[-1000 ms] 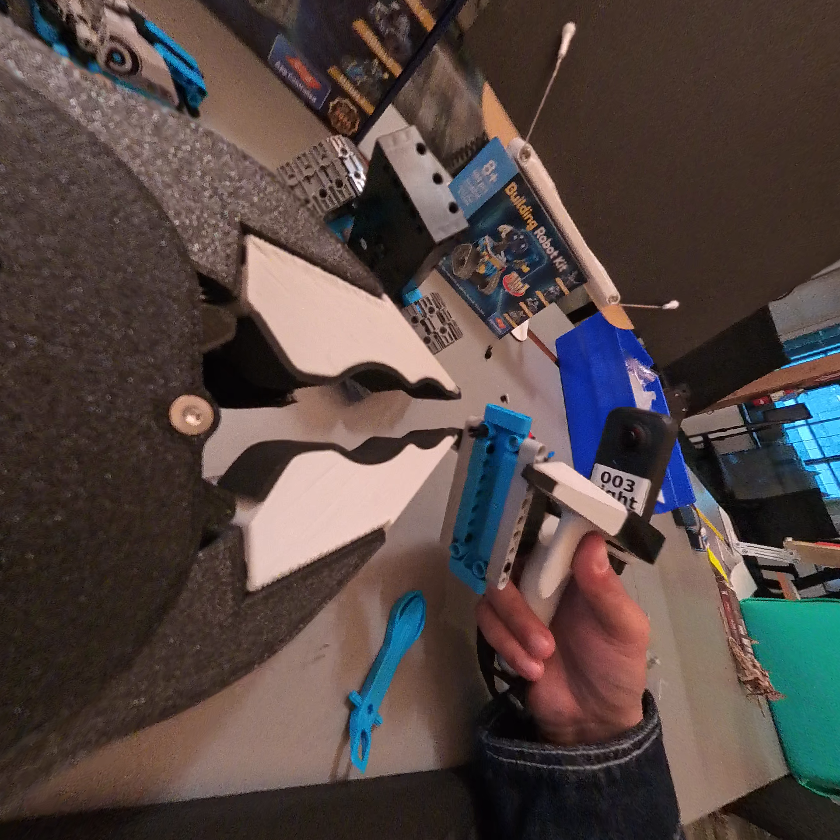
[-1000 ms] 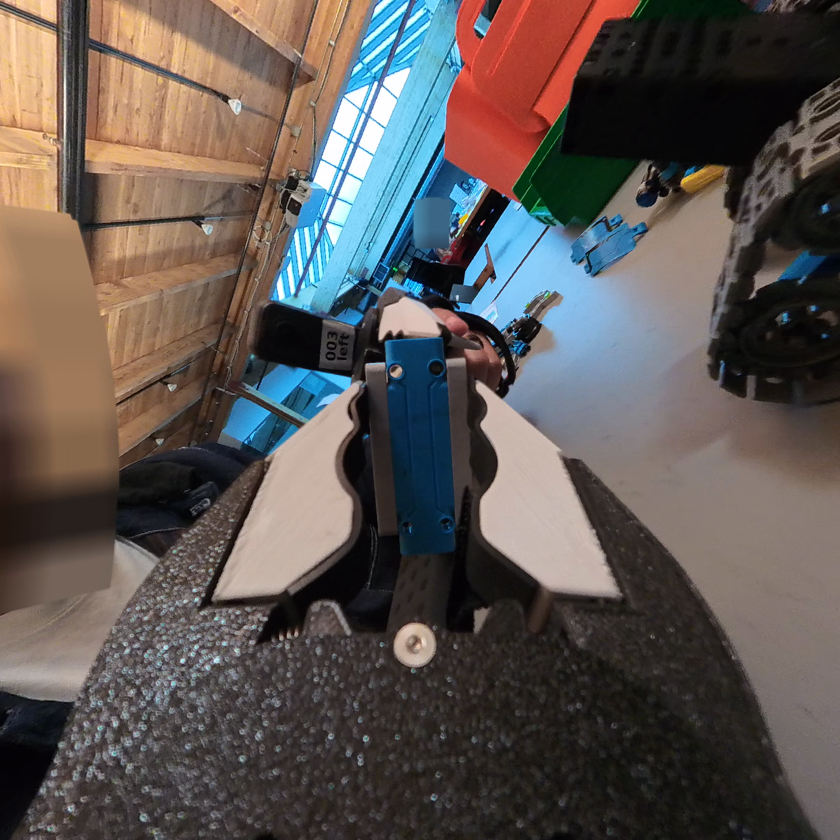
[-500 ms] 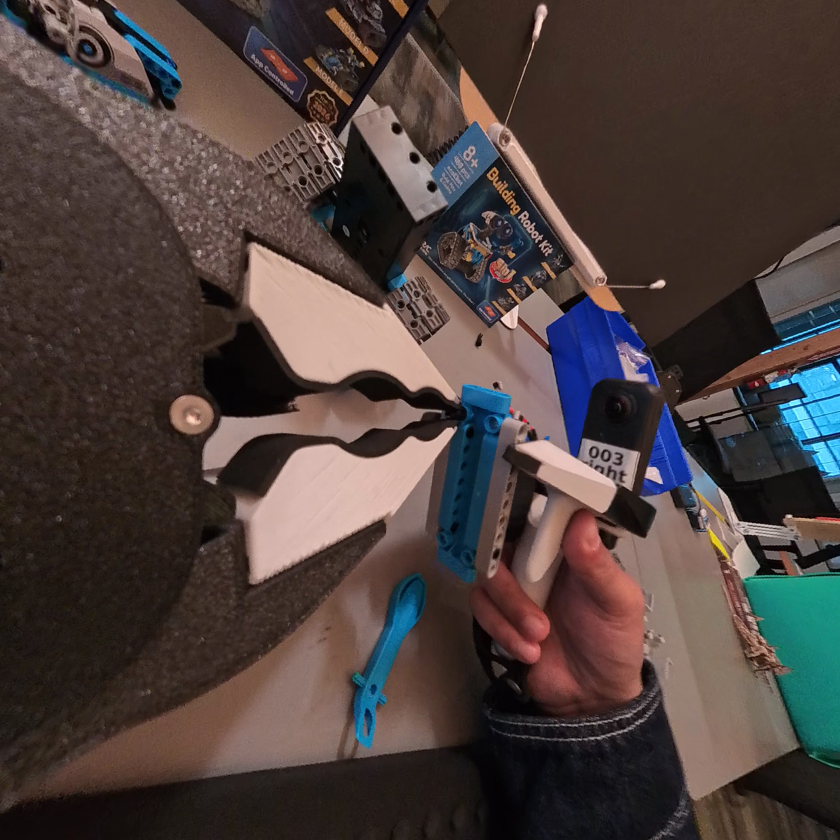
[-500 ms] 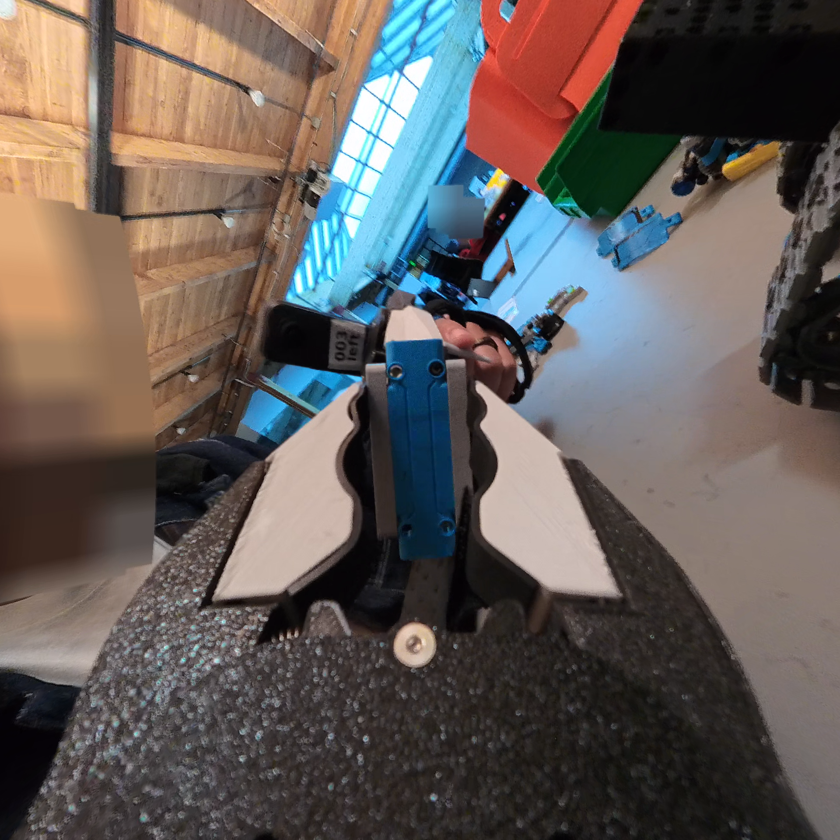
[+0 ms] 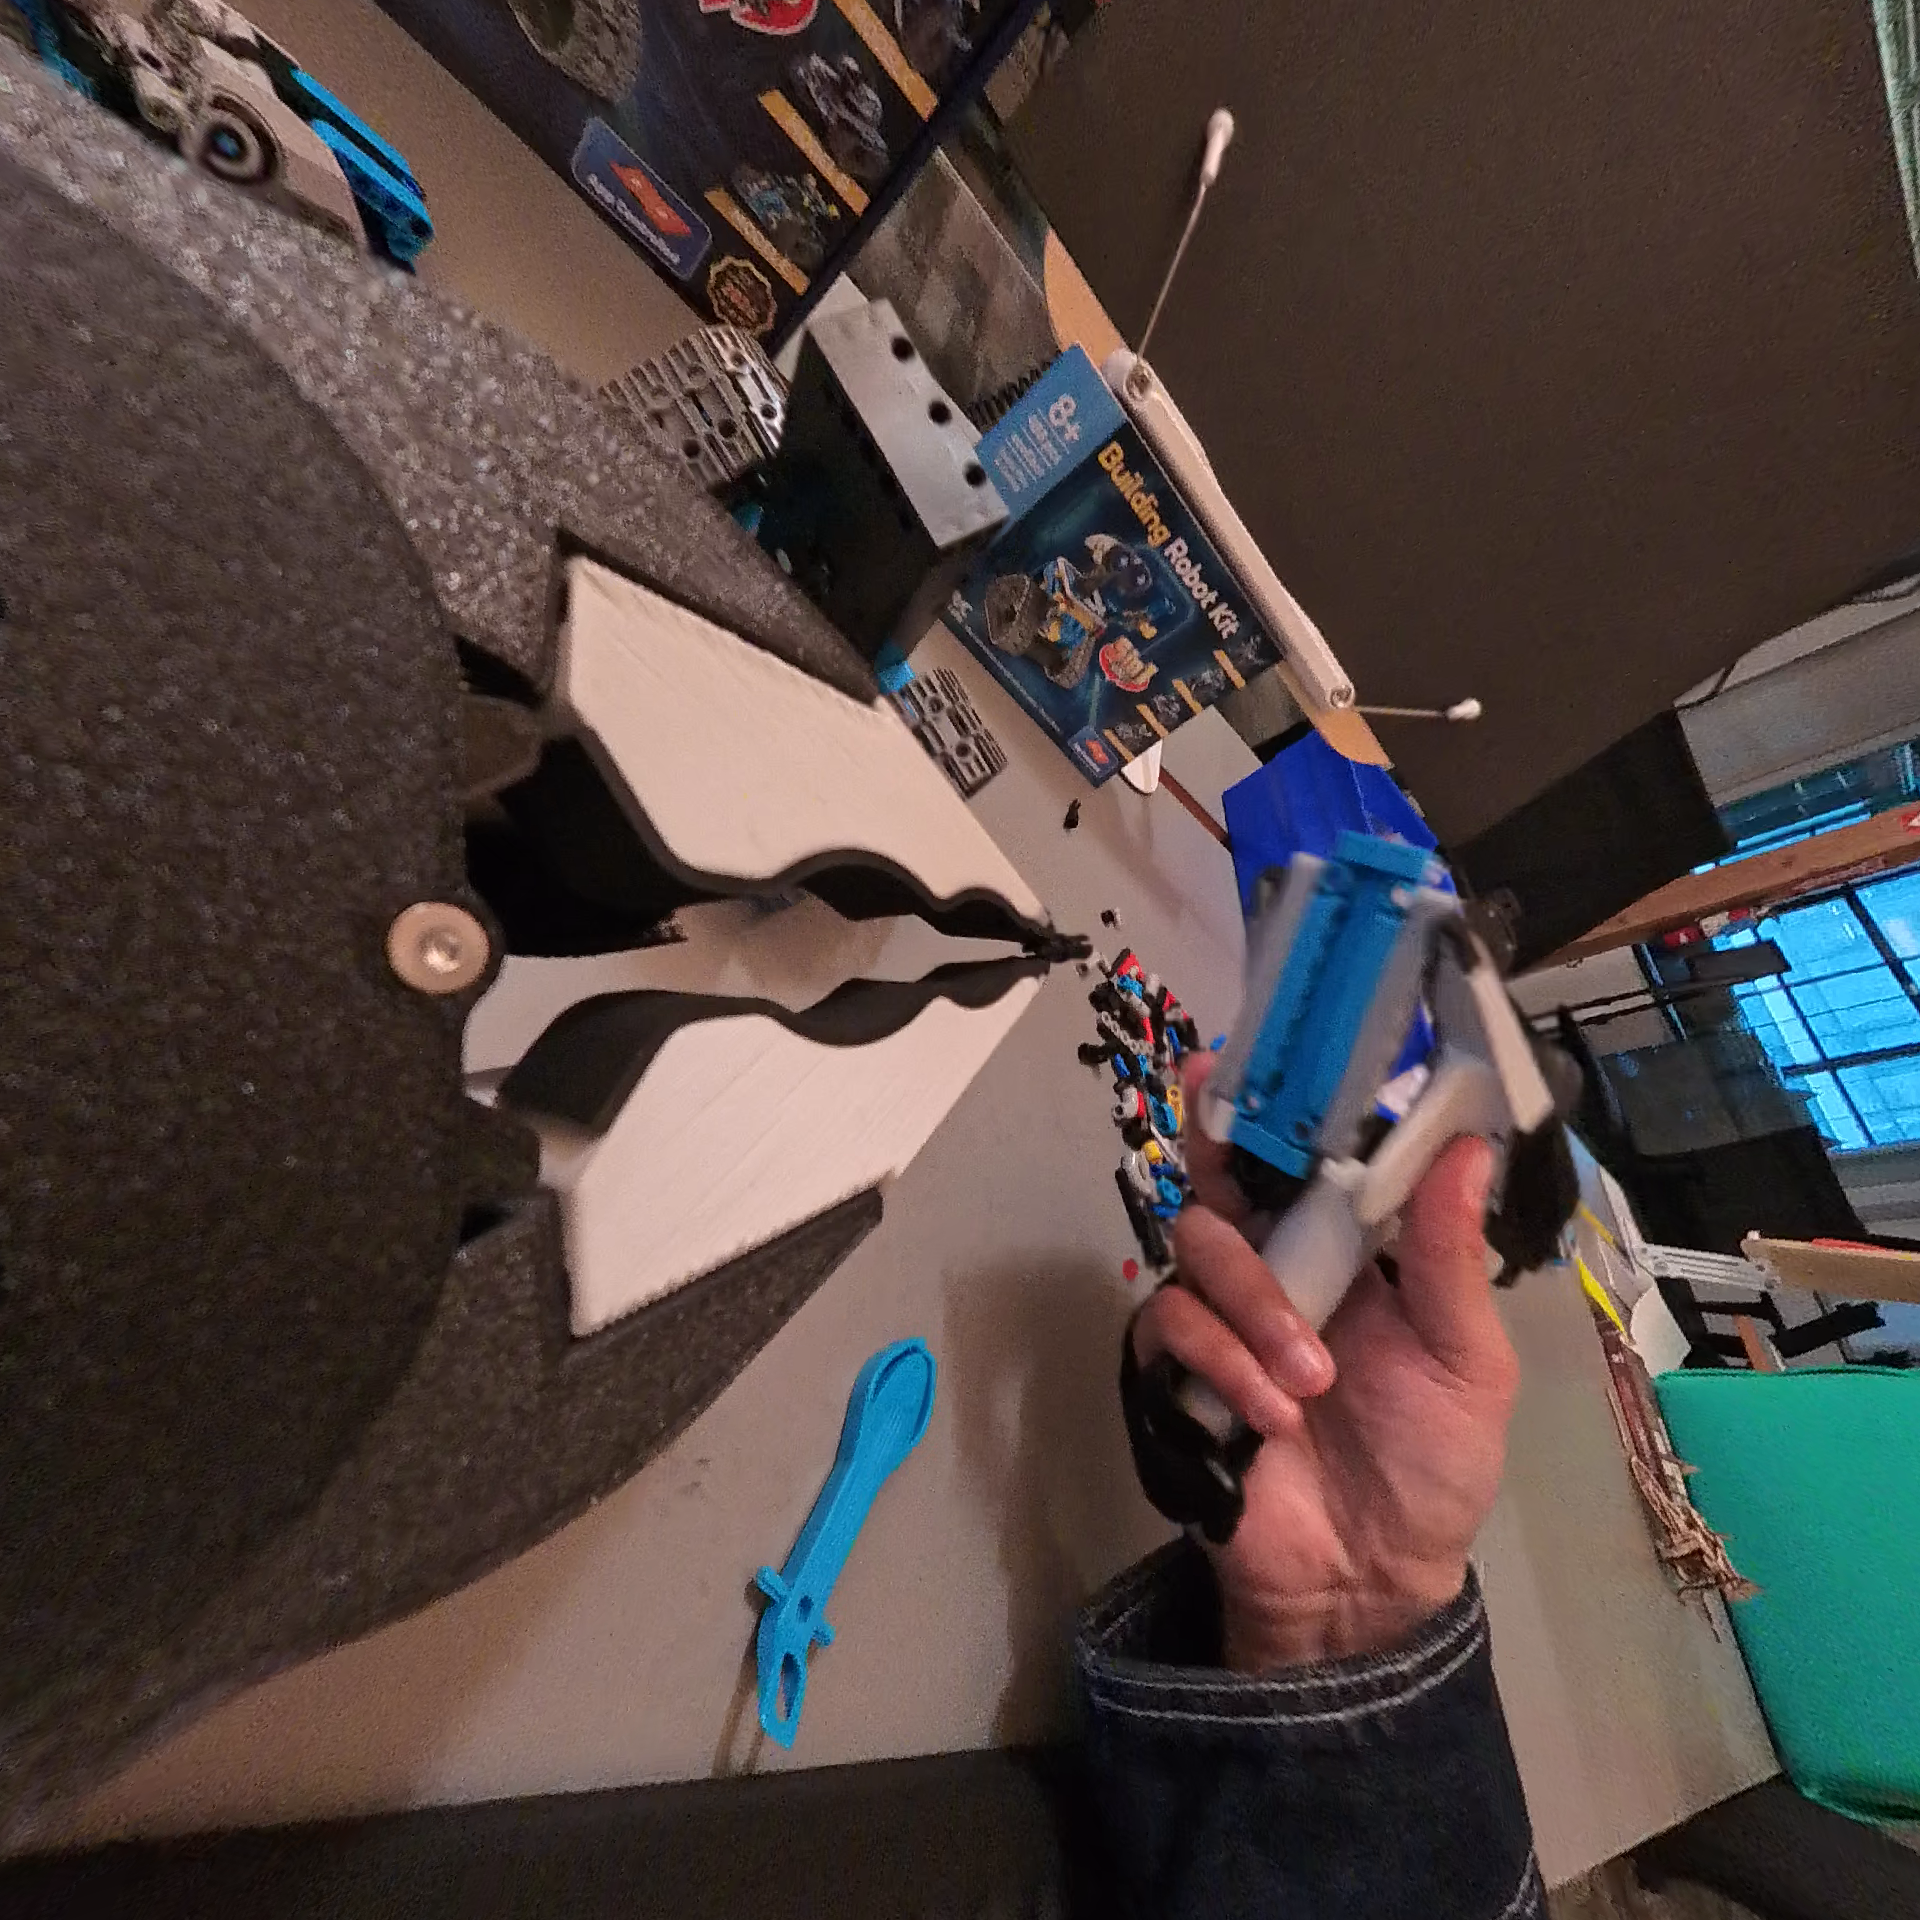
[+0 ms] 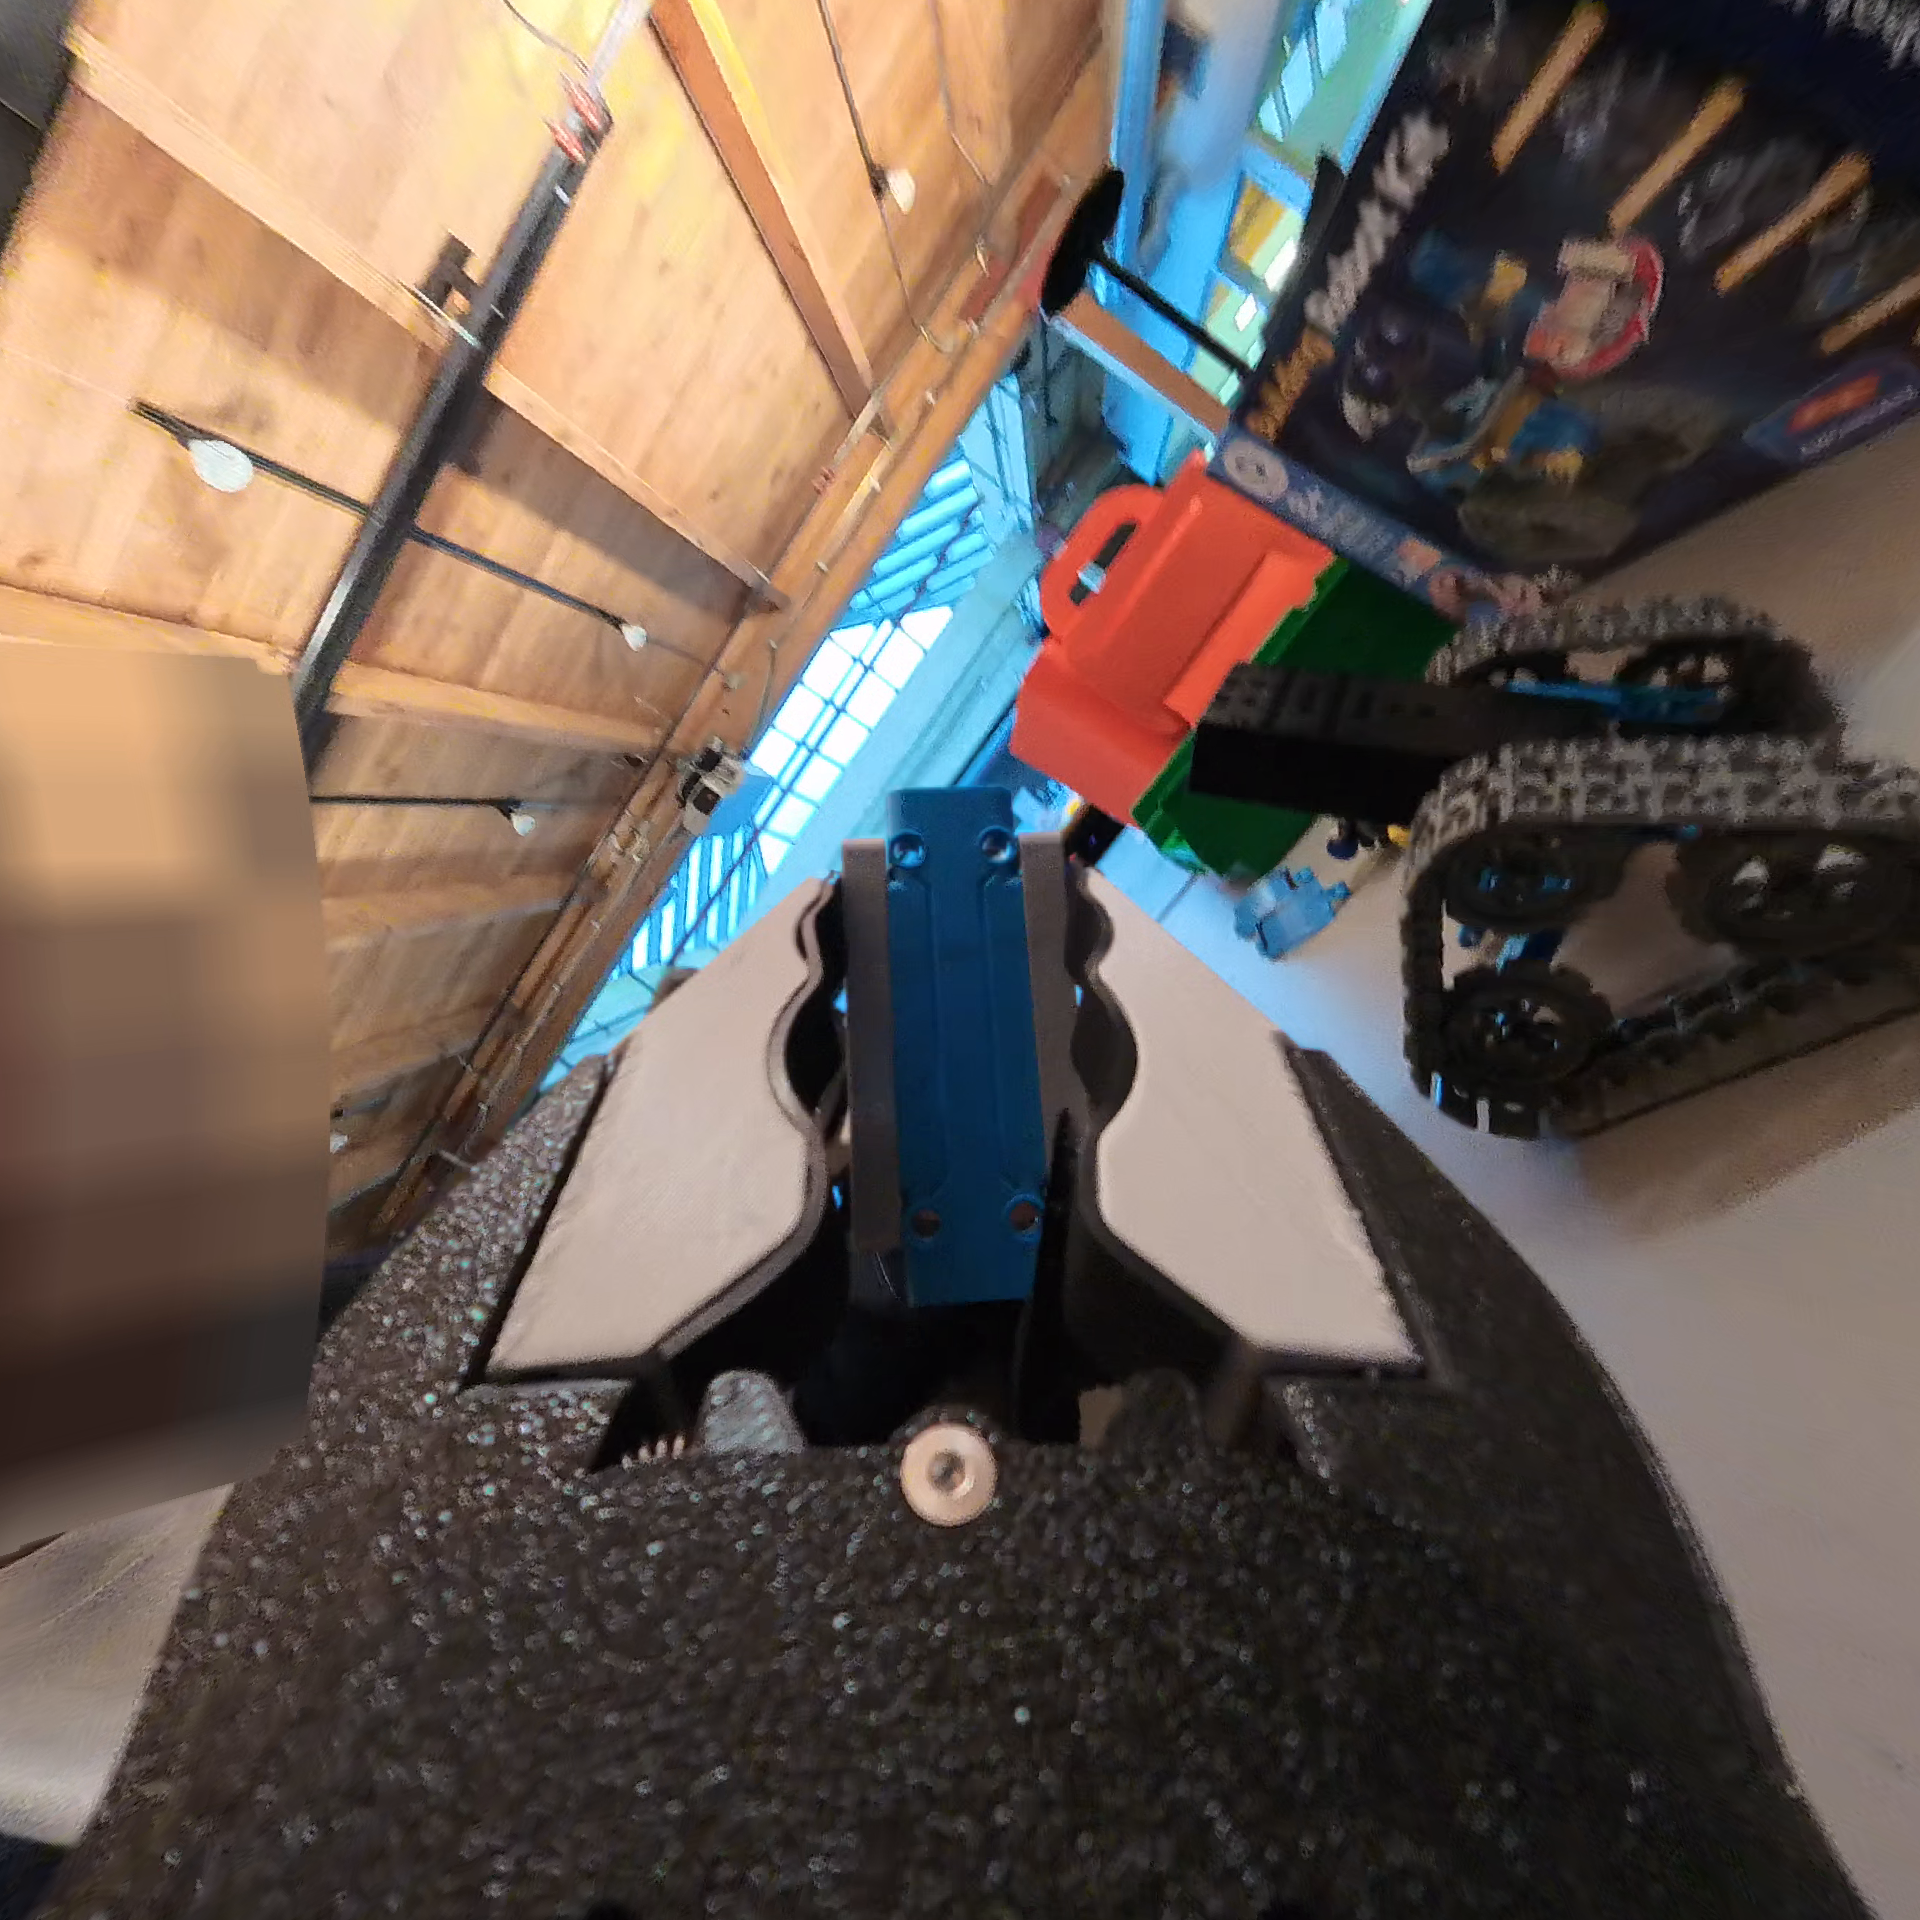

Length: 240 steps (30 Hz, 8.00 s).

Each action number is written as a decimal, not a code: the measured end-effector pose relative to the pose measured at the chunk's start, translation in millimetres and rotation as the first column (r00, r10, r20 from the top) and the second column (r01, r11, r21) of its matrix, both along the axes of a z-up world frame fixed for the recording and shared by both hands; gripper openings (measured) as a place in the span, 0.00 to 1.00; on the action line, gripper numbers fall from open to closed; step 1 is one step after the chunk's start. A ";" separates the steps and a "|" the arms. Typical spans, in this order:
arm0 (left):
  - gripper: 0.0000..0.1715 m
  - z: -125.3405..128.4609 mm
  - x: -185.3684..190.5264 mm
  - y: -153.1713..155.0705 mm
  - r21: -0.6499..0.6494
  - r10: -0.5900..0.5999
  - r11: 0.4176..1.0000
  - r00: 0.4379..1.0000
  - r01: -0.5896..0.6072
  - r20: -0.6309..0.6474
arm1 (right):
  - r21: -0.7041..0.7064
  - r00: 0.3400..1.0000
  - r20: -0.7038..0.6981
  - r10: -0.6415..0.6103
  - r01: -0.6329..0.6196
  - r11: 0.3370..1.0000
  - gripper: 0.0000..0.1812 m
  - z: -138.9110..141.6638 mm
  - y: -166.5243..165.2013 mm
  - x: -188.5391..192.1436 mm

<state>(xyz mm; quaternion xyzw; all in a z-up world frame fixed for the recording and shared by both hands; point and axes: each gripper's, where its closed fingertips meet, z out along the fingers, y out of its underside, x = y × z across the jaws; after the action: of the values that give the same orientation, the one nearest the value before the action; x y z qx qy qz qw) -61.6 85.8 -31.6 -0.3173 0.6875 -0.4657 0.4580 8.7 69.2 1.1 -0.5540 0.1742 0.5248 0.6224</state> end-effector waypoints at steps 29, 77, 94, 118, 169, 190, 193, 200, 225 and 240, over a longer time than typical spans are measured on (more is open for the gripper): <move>0.17 43.7 -36.5 -26.3 -0.678 -0.512 0.621 0.858 0.392 0.027 | 0.093 0.780 -0.059 0.623 -0.617 0.781 0.22 14.8 -13.1 -129.8; 0.03 16.0 -25.6 32.5 -0.799 -0.457 0.569 0.883 0.196 -0.108 | 0.030 0.936 0.350 -0.037 0.028 0.999 0.03 11.9 -10.8 -8.4; 0.04 -11.2 -15.0 31.6 -0.790 -0.412 0.611 0.876 0.062 -0.251 | -0.446 0.323 0.895 0.308 0.656 0.609 0.03 -132.2 -40.2 98.1; 0.03 -6.6 -21.3 11.6 -0.813 -0.515 0.567 0.828 0.136 -0.220 | -0.218 0.863 0.485 0.145 -0.041 0.975 0.10 -38.0 25.5 -74.1; 0.03 44.6 -31.1 58.5 -0.835 -0.343 0.498 0.938 0.236 0.060 | -0.291 0.734 0.655 -0.178 0.462 0.838 0.01 -51.2 -71.5 116.4; 0.03 34.9 -25.5 48.6 -0.882 -0.408 0.427 0.913 0.197 0.007 | -0.487 0.704 0.686 -0.182 0.630 0.605 0.11 -100.0 -97.4 156.0; 0.03 35.3 -25.8 46.5 -0.883 -0.416 0.424 0.909 0.202 0.008 | -0.432 0.879 0.402 -0.255 0.428 0.794 0.00 -72.5 -93.1 140.2; 0.03 33.6 -25.6 42.6 -0.882 -0.430 0.426 0.903 0.203 0.000 | -0.324 0.745 0.617 -0.252 0.533 0.782 0.07 -58.1 -81.2 133.6; 0.03 29.8 -26.9 30.7 -0.869 -0.468 0.446 0.884 0.214 -0.023 | -0.222 0.815 0.507 0.281 -0.191 0.956 0.01 -39.4 20.4 -107.1; 0.03 27.0 -28.6 24.1 -0.852 -0.484 0.474 0.874 0.222 -0.041 | -0.245 0.823 0.469 0.321 -0.228 0.942 0.02 -43.9 20.0 -111.9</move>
<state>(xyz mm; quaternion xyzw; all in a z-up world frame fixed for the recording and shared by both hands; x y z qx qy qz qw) -90.2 109.9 -4.6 -0.4051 0.4942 -0.7678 0.0463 -103.2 89.3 -42.7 -0.7441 -0.0294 0.4288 0.5115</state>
